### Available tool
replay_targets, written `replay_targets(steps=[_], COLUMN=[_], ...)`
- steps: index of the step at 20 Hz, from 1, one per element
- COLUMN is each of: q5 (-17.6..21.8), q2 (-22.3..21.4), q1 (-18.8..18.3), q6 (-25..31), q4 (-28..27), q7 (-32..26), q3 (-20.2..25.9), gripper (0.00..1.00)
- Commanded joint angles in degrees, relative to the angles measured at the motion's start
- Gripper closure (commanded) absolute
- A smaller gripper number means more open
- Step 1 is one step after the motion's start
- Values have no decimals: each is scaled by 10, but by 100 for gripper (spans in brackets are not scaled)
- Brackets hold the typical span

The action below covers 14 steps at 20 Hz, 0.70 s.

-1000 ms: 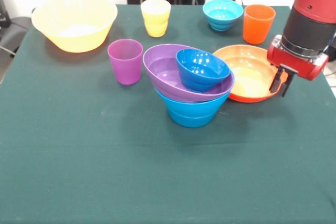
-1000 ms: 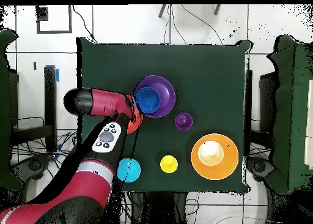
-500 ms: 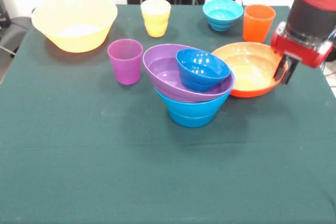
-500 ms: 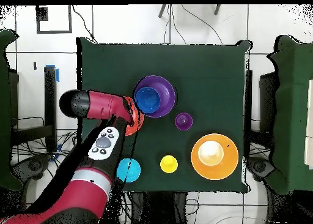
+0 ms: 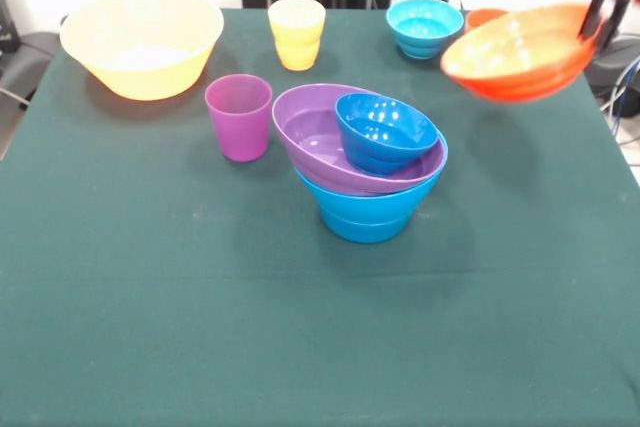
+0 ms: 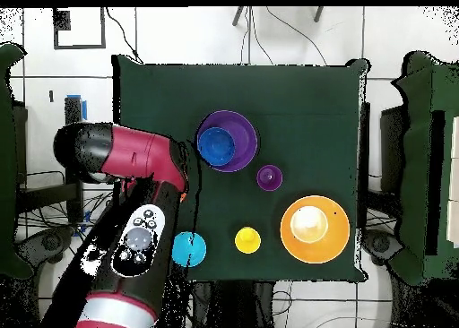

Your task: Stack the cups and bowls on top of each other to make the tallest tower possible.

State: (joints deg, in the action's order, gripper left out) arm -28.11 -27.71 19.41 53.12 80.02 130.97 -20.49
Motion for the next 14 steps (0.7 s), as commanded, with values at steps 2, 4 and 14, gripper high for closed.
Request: replay_targets(steps=[2,4,14], q5=[-13,-9,95], q2=[-68,-68,-32], q1=[1,-2,-22], q6=[111,121,139], q4=[26,19,-102], q7=[146,146,97], q3=[28,26,-44], gripper=[100,100,100])
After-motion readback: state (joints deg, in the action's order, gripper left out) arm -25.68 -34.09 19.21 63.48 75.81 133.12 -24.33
